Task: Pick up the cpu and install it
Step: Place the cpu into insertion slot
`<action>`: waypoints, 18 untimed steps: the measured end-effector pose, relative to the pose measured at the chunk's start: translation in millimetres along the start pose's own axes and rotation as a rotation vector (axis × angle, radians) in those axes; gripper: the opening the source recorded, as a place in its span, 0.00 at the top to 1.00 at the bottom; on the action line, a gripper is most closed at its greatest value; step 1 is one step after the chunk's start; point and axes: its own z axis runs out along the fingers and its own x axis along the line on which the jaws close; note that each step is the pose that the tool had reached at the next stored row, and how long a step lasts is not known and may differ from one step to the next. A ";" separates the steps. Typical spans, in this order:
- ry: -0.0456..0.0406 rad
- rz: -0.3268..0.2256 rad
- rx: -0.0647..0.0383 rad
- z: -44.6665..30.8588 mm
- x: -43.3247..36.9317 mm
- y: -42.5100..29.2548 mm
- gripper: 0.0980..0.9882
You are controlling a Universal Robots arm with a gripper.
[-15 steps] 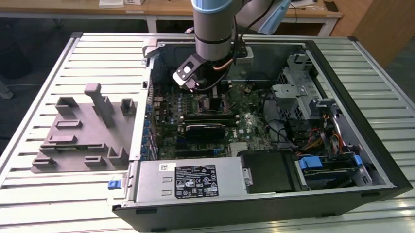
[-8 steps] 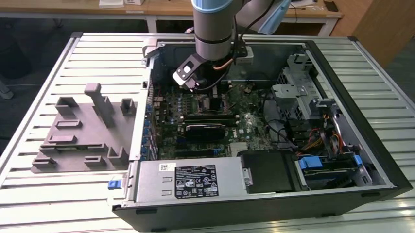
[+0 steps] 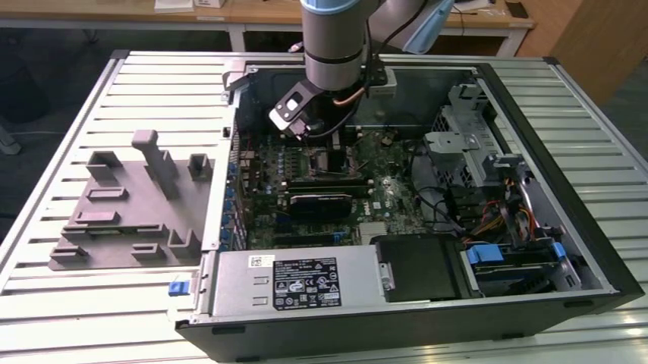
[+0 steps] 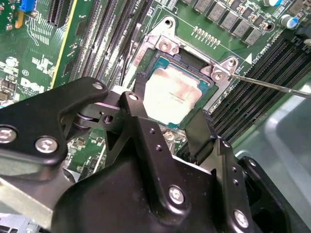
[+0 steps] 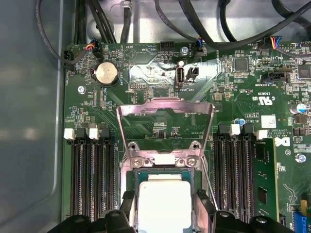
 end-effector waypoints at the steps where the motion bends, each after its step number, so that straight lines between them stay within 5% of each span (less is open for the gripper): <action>1: -0.0001 0.000 0.000 -0.2 0.0 0.0 0.43; 4: -0.0001 0.000 0.000 -0.6 0.0 0.0 0.45; 14: -0.0001 0.000 0.000 -2.1 0.0 0.2 0.92; 18: -0.0001 0.000 0.000 -2.7 0.0 0.2 0.99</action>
